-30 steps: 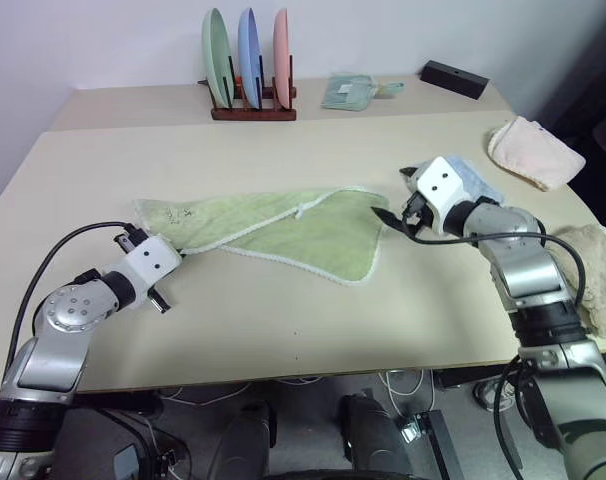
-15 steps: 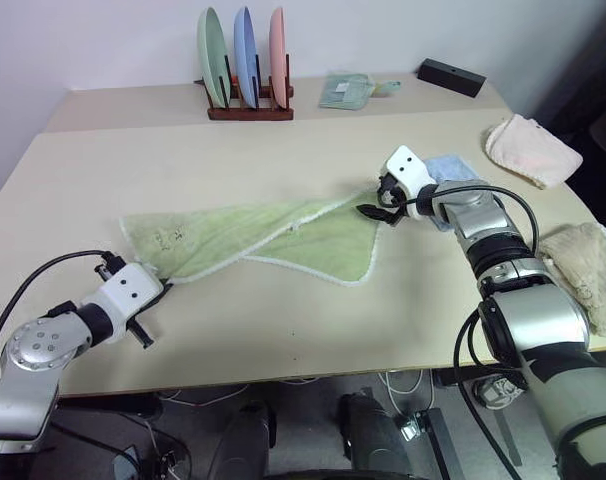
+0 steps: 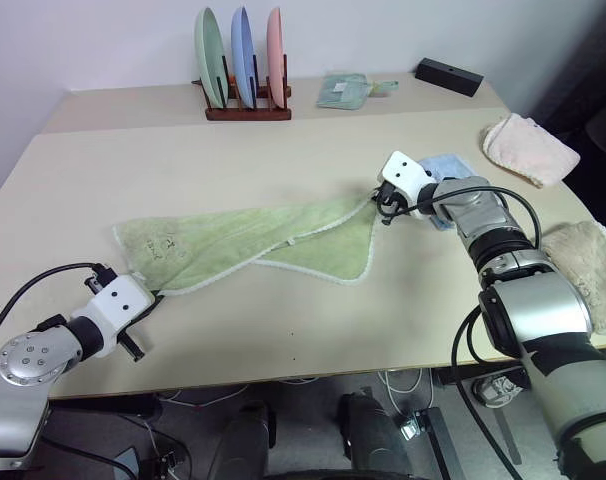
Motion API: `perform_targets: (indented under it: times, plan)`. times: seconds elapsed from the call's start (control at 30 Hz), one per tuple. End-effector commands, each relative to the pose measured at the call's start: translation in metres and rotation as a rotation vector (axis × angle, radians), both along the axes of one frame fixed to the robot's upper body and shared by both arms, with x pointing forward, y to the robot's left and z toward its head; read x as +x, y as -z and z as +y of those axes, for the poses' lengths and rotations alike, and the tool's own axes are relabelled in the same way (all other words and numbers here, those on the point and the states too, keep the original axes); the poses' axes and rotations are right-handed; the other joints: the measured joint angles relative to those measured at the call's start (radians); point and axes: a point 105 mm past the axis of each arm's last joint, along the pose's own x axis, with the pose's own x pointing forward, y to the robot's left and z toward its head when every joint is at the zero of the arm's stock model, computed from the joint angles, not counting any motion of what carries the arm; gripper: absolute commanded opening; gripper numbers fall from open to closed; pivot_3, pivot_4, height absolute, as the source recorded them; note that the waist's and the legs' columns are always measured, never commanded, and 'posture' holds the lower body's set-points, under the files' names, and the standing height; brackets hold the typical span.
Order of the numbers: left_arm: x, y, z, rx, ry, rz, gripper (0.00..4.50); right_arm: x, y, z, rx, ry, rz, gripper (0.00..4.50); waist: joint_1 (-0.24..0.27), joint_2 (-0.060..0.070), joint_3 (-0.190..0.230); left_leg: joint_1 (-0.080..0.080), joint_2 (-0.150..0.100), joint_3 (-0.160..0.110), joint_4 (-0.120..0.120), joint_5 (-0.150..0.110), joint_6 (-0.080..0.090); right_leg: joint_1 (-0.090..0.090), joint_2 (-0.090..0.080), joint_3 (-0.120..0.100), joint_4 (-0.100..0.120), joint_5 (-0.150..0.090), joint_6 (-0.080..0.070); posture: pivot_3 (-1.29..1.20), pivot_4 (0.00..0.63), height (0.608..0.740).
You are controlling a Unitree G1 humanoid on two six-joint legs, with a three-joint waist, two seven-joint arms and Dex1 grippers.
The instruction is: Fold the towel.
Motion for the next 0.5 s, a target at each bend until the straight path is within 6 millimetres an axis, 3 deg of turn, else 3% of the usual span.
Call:
perform_targets:
  times: [0.03, 0.17, 0.3, 0.43, 0.5]
  plan:
    - [0.003, -0.01, 0.0, 0.017, 0.012, -0.045, 0.0, -0.002, -0.021, 0.007, -0.024, -0.081, -0.11, 0.11, 0.0, 0.0, 0.0, 0.0, 0.0, 0.0, 0.0, 0.0, 0.0, 0.0, 0.0, 0.0, 0.0, 0.0, 0.0, 0.0, 0.15, 0.74]
    - [0.006, -0.011, 0.002, 0.021, 0.012, -0.051, 0.0, -0.004, -0.023, 0.006, -0.055, -0.105, -0.15, 0.04, 0.001, 0.0, 0.0, 0.0, 0.0, 0.0, 0.0, 0.0, 0.0, 0.0, 0.0, 0.0, 0.0, 0.0, 0.0, 0.0, 0.15, 0.74]
    - [0.019, -0.035, 0.009, -0.051, -0.023, -0.138, 0.0, -0.005, -0.048, 0.002, -0.061, -0.116, -0.252, 0.04, 0.005, 0.0, 0.0, 0.0, 0.0, 0.0, 0.0, 0.0, 0.0, 0.0, 0.0, 0.0, 0.0, 0.0, 0.0, 0.0, 0.15, 0.74]
    - [0.062, -0.09, 0.033, -0.027, -0.12, -0.364, 0.0, 0.003, -0.101, 0.0, -0.042, -0.055, -0.428, 0.04, 0.005, 0.001, 0.001, 0.0, 0.0, -0.001, 0.002, 0.001, -0.001, 0.0, 0.0, -0.001, 0.002, 0.0, 0.0, 0.0, 0.15, 0.74]
    - [0.09, -0.143, 0.055, -0.02, -0.235, -0.552, 0.0, 0.006, -0.144, -0.002, -0.015, 0.005, -0.559, 0.04, 0.007, 0.0, 0.002, 0.0, 0.0, -0.001, 0.002, 0.001, -0.002, 0.0, 0.0, 0.0, 0.002, 0.001, -0.001, 0.0, 0.15, 0.74]
